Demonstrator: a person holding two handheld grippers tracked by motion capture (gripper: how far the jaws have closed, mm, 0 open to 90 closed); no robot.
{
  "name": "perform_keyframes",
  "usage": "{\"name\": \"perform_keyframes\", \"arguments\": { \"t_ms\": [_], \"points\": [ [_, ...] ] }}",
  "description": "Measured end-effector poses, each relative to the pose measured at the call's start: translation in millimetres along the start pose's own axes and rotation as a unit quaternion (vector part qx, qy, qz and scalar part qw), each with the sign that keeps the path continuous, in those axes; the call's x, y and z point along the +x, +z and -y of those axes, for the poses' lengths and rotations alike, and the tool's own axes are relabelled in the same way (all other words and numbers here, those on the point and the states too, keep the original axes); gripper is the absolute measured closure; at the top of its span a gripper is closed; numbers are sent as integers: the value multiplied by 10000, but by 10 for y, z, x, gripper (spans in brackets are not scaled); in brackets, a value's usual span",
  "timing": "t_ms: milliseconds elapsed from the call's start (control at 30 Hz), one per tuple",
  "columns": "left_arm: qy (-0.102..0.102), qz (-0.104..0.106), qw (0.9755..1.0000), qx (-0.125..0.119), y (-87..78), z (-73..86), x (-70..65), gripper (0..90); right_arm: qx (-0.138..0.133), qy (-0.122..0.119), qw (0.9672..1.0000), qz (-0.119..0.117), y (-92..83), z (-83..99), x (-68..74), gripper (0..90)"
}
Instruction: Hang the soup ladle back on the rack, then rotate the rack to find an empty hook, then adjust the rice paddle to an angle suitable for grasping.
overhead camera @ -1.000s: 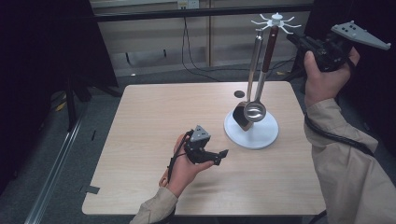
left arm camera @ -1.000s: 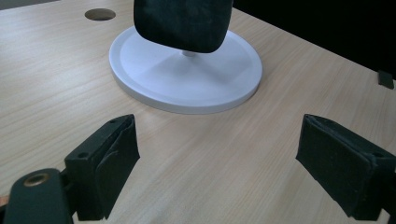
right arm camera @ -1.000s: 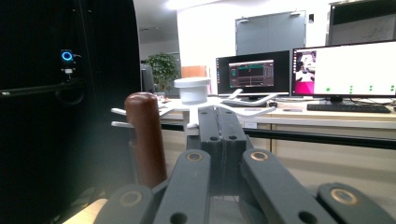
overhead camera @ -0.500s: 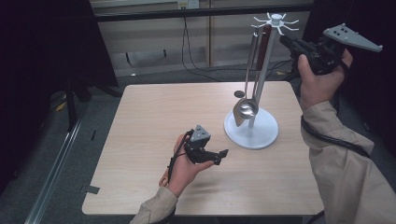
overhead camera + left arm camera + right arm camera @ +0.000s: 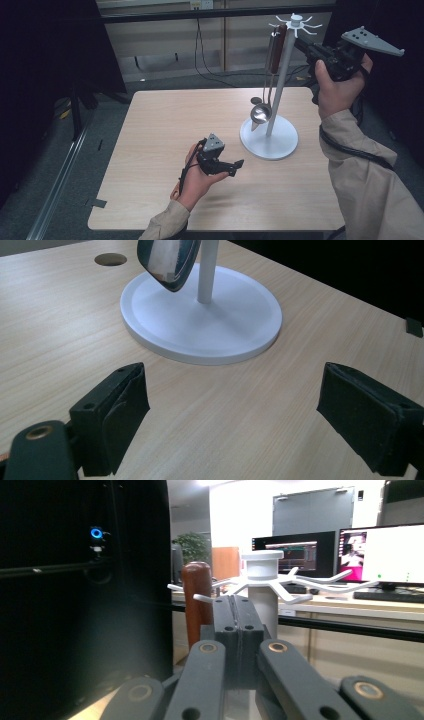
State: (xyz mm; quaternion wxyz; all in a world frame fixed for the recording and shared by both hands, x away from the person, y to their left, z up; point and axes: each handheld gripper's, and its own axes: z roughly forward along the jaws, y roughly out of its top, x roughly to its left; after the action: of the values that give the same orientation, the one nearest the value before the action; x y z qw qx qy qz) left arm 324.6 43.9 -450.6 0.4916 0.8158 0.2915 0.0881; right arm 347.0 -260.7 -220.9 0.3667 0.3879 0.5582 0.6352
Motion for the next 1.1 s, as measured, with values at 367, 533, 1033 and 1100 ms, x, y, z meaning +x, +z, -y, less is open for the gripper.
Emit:
{"name": "perform_keyframes", "arguments": {
  "t_ms": [367,533,1033,1100],
  "points": [
    [-41,-53,10000,-40,-22,6,33,123,162,16,9993,-324,-142,197,39,767],
    [-19,-118,9999,-17,-45,8,69,123,372,45,9982,-466,-193,341,81,680],
    [-58,-216,9998,-11,-66,28,100,123,789,117,9946,-671,-358,865,140,464],
    [-73,-231,9997,-3,-62,31,97,123,862,145,9935,-729,-371,915,154,423]
  ]
}}
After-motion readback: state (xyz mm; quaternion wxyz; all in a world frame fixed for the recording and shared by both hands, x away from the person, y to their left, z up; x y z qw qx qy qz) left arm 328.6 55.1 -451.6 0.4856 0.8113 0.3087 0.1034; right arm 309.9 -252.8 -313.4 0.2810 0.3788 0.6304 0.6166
